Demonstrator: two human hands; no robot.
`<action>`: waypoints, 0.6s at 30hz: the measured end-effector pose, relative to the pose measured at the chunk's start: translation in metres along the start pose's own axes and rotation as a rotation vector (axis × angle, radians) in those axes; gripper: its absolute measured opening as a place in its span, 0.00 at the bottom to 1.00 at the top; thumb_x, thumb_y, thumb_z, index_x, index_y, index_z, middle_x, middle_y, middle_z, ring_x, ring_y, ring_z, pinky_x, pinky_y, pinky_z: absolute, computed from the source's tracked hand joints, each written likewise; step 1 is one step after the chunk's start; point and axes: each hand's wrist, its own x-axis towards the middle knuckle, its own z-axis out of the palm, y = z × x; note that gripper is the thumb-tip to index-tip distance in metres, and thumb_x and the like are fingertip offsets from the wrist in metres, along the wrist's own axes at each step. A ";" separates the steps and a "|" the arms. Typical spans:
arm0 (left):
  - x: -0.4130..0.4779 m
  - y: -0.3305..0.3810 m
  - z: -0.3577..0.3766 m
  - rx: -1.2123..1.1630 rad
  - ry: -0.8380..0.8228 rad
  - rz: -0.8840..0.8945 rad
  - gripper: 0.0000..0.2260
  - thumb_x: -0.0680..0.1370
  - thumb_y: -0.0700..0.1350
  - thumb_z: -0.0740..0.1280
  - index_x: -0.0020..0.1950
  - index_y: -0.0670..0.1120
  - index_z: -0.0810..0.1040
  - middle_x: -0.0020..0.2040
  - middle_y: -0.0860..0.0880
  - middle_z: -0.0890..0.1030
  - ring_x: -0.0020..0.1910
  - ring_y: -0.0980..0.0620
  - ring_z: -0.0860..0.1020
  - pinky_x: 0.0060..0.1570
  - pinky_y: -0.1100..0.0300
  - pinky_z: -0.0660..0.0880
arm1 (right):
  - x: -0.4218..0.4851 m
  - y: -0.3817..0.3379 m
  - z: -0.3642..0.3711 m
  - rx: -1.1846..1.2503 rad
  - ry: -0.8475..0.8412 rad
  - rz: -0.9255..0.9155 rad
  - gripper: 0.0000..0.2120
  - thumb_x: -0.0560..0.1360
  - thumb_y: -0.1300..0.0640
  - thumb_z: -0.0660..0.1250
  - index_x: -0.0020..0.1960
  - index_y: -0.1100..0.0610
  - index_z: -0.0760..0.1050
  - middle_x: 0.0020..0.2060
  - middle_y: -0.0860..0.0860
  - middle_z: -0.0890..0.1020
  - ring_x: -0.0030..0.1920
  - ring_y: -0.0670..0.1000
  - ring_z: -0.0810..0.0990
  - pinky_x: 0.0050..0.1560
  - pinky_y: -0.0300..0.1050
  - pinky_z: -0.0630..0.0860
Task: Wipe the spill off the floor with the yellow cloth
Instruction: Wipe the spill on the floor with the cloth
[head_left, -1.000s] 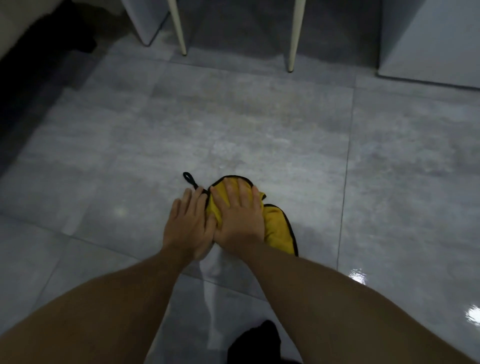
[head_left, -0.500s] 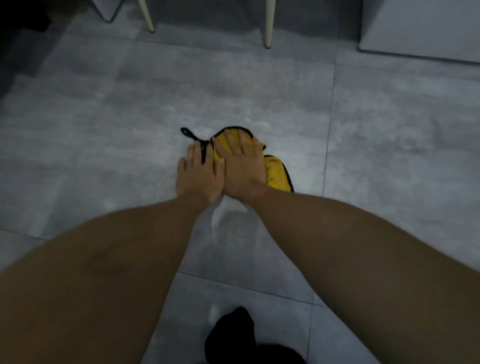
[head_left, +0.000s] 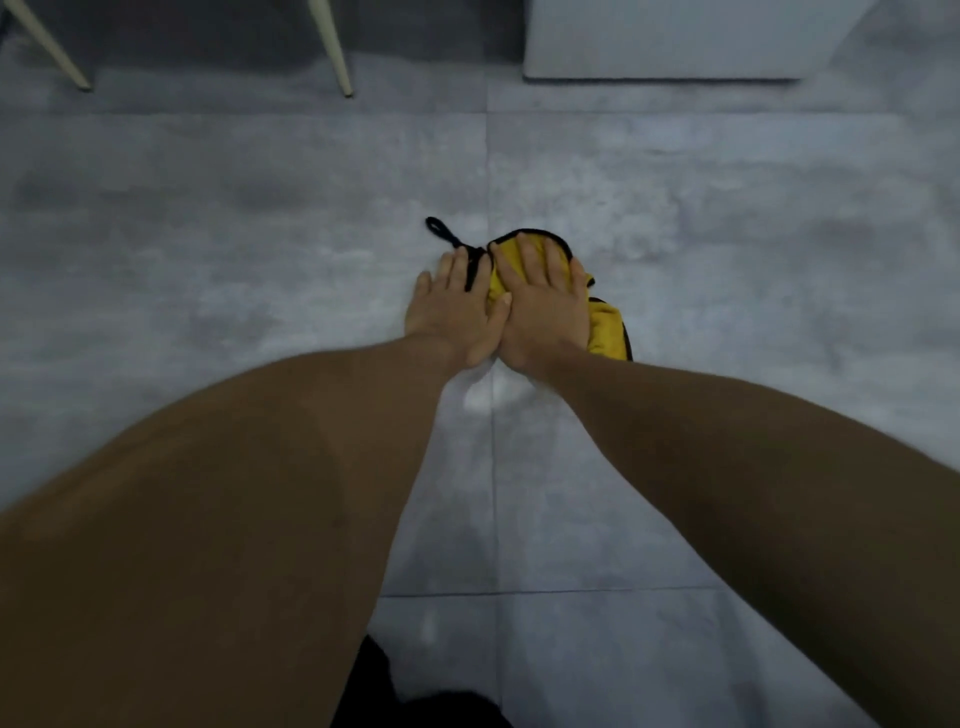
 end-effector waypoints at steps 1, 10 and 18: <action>0.007 0.017 0.000 0.015 -0.012 0.029 0.30 0.83 0.60 0.42 0.82 0.49 0.41 0.83 0.44 0.42 0.81 0.45 0.42 0.77 0.47 0.40 | -0.002 0.018 0.000 -0.007 0.000 0.025 0.33 0.80 0.39 0.49 0.82 0.41 0.41 0.83 0.50 0.46 0.82 0.57 0.43 0.78 0.63 0.44; 0.049 0.170 0.003 0.142 -0.183 0.320 0.33 0.82 0.64 0.42 0.82 0.48 0.40 0.83 0.45 0.41 0.81 0.45 0.41 0.77 0.43 0.42 | -0.037 0.188 -0.010 0.022 0.025 0.268 0.34 0.78 0.37 0.48 0.82 0.39 0.45 0.83 0.48 0.49 0.82 0.56 0.47 0.79 0.62 0.45; 0.030 0.233 0.030 0.132 -0.202 0.424 0.35 0.81 0.66 0.44 0.82 0.48 0.41 0.83 0.45 0.41 0.81 0.46 0.40 0.77 0.43 0.40 | -0.095 0.248 -0.009 0.026 0.043 0.355 0.35 0.77 0.32 0.45 0.82 0.40 0.46 0.83 0.49 0.51 0.82 0.57 0.49 0.78 0.63 0.48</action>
